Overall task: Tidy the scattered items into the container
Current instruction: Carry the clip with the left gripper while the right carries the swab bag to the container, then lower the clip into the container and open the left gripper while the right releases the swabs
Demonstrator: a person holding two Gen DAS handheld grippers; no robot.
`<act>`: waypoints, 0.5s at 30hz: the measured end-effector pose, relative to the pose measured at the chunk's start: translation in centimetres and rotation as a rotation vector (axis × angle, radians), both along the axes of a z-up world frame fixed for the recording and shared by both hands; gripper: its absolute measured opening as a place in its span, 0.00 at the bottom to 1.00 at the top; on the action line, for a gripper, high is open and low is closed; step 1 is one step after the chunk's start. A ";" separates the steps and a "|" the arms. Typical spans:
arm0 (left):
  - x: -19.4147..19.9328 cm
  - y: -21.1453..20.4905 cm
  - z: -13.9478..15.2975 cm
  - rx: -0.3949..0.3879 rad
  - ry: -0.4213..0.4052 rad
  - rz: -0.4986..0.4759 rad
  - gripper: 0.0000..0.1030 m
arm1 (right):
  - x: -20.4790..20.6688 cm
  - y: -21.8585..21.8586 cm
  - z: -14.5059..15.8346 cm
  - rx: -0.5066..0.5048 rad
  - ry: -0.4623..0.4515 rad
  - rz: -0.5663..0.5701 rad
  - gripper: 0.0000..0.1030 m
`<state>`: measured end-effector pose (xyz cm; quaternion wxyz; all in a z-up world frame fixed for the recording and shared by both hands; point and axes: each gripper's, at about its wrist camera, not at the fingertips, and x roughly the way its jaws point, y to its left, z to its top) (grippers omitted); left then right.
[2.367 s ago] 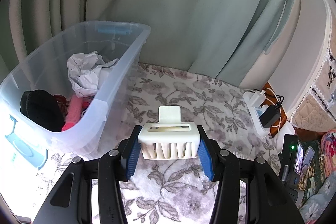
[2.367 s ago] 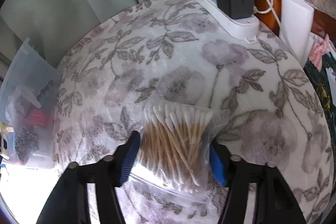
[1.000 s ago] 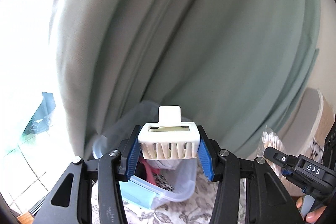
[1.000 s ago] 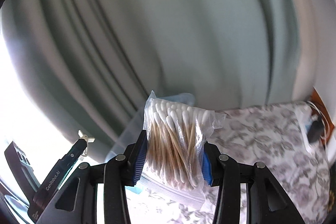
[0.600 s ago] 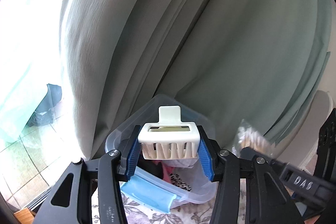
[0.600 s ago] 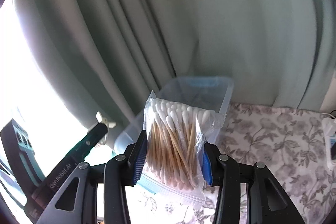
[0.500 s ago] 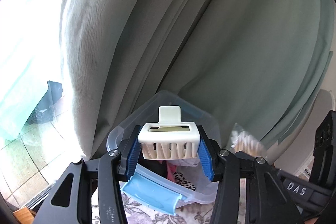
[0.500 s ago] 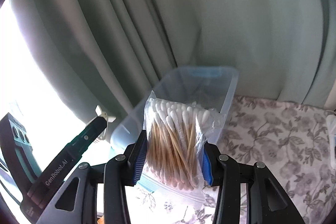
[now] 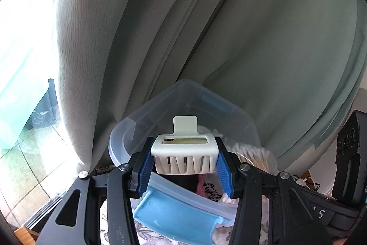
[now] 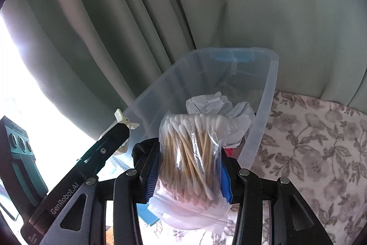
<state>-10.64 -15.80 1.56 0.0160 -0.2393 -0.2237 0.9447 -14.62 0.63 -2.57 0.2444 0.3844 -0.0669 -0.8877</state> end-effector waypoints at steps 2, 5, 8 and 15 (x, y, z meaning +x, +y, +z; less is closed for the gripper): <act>-0.3 0.2 -0.1 -0.008 0.006 0.000 0.50 | 0.0 -0.1 -0.1 -0.002 0.015 0.003 0.46; -0.8 0.3 -0.4 -0.012 0.013 0.002 0.50 | 0.1 -0.2 0.0 -0.006 0.034 0.003 0.46; -1.3 0.5 -0.6 -0.011 0.020 0.004 0.50 | 0.4 -0.3 0.2 -0.012 0.047 0.007 0.47; -2.1 1.1 -0.6 -0.011 0.031 0.008 0.50 | 0.7 -0.6 0.2 -0.006 0.072 0.016 0.47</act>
